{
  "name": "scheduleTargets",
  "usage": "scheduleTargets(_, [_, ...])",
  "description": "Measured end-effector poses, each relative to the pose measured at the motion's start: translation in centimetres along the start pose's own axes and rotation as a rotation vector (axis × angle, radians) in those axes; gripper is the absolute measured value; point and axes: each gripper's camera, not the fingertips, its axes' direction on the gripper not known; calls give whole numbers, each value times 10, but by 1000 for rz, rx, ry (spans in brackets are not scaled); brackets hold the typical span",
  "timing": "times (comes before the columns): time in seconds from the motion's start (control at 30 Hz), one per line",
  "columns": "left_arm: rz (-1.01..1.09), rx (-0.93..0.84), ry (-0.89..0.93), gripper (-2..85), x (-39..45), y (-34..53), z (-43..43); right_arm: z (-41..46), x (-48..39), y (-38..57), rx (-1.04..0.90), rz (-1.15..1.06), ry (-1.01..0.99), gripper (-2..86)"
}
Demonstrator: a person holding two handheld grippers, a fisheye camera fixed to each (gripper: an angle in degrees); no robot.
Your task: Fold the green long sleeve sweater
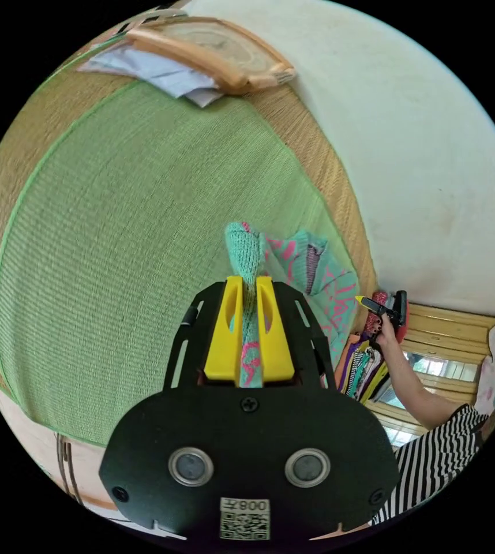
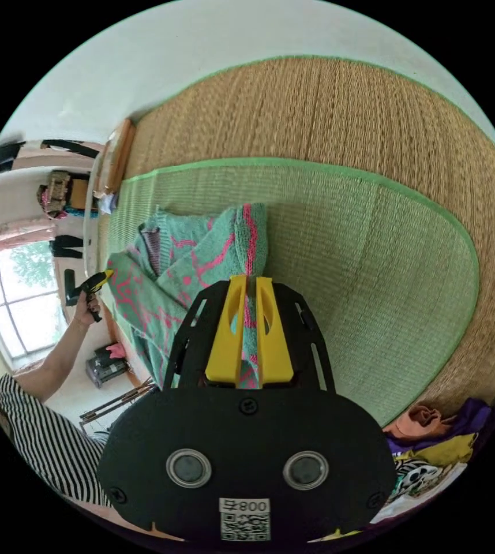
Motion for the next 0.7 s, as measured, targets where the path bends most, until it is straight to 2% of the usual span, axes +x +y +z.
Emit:
scheduleTargets(0.2, [106,141,76,44,43,-40,-25,-53,-19,-14,94,-85,-39,20])
scheduleTargets(0.27, [135,144,37,51,51,-54,-19,-57,-23,-25,116,-87,2,18])
scheduleTargets(0.33, [110,94,-53,61,48,-66,0,-48,-19,-39,76,-58,90,15])
scheduleTargets(0.4, [74,106,-92,65,41,-61,7,-35,-1,-48,38,70,181,9])
scheduleTargets(0.43, [58,130,-79,65,37,-52,10,-33,3,-48,43,98,196,8])
scheduleTargets(0.5, [95,130,-14,68,40,-31,20,-28,13,-39,91,126,102,8])
scheduleTargets(0.7, [455,-186,-3,88,123,32,129,17,-13,-2,45,29,107,13])
